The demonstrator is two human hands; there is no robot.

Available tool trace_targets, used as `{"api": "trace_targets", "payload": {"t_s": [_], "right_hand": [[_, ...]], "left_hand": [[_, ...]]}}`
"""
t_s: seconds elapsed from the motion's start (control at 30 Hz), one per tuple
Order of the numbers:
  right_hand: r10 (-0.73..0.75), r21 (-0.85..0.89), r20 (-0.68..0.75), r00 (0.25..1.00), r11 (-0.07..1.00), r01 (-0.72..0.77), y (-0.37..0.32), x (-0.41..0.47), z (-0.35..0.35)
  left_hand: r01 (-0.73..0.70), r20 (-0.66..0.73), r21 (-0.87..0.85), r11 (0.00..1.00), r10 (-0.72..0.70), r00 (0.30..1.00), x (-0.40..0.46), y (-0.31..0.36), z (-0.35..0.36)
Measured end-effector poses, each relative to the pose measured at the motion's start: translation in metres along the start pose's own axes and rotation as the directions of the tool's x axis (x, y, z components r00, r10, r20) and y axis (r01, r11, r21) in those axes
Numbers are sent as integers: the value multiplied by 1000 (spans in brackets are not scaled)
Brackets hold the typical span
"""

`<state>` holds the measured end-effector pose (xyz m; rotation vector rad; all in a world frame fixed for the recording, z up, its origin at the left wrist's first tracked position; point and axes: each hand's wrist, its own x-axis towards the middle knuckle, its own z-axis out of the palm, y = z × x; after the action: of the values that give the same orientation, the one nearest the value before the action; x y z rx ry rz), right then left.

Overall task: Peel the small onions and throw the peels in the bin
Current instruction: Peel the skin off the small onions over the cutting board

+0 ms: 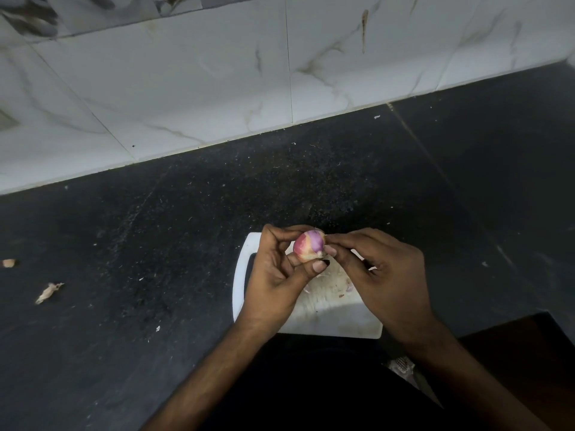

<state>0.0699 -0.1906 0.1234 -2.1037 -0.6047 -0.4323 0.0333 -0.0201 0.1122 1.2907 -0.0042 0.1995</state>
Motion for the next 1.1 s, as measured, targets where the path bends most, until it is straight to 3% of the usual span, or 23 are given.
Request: {"api": "trace_targets", "payload": {"t_s": [0.3,0.5,0.63,0.93,1.1], "right_hand": [[23,15,-28,999,1000,-22,0,1,4],[-23,-153,-65,998,988,13,-4,2,6],[34,-118,-73,997,992,-43,-2,3,7],[199,155,18,980,968,-199,-10,1,11],[162,106,31,986,981,-164,-8,1,14]], "left_hand": [[-3,-17,11,1000,3,1000,0,1,-1],[-26,-24,13,1000,27,999,0,4,3],[-2,-8,-1,1000,2,1000,0,4,4],[0,-19,-30,1000,-1,1000,1,1,3],[-20,-7,-47,999,19,1000,1,4,4]]}}
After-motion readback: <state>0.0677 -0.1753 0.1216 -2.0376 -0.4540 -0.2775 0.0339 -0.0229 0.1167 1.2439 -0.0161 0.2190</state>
